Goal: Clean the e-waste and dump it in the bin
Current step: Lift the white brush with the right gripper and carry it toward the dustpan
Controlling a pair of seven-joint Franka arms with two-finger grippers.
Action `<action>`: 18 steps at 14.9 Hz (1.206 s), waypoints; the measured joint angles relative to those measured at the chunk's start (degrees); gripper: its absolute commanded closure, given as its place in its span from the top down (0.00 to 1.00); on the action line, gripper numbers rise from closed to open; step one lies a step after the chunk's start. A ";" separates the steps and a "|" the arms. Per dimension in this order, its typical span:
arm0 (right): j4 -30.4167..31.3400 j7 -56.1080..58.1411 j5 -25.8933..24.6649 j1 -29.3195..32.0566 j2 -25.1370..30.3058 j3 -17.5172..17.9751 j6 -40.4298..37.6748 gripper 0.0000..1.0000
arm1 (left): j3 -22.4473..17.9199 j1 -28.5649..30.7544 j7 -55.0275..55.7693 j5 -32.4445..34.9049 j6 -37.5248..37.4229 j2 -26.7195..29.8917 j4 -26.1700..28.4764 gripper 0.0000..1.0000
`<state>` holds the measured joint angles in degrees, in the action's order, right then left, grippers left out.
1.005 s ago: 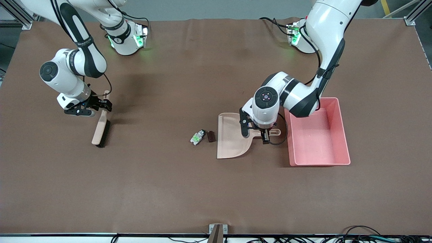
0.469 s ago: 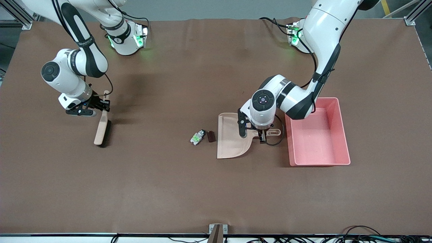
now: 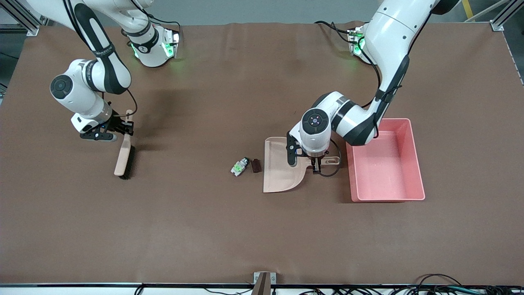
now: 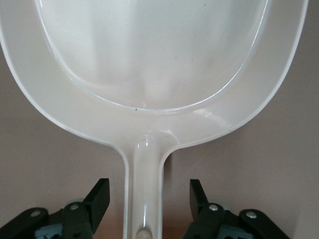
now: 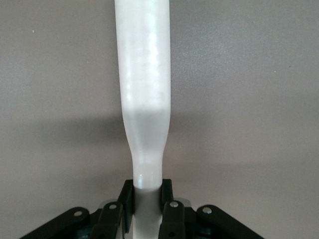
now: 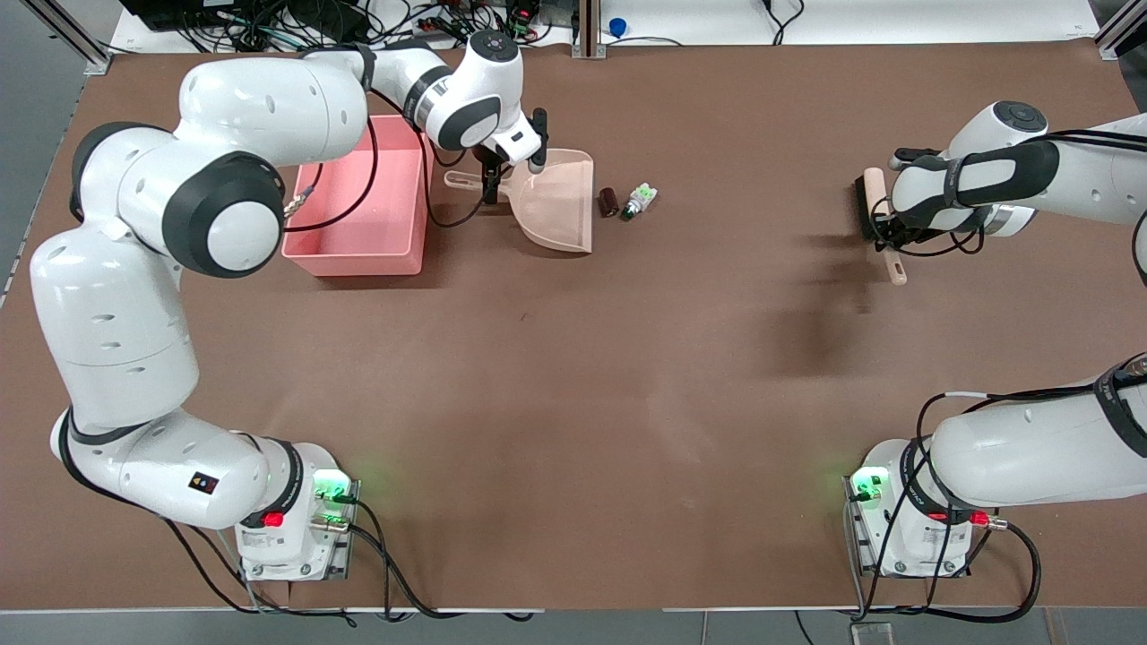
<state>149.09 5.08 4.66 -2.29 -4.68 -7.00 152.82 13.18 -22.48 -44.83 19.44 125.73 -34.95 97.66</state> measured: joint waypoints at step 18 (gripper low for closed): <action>-8.94 -25.35 14.31 -32.76 -5.27 0.57 0.82 0.00 | 0.00 -0.01 0.00 0.23 0.32 -1.18 -0.53 0.41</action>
<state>140.15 -20.27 18.97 -35.05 -9.96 -6.43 153.64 13.18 -22.49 -44.84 19.67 126.05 -36.13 97.13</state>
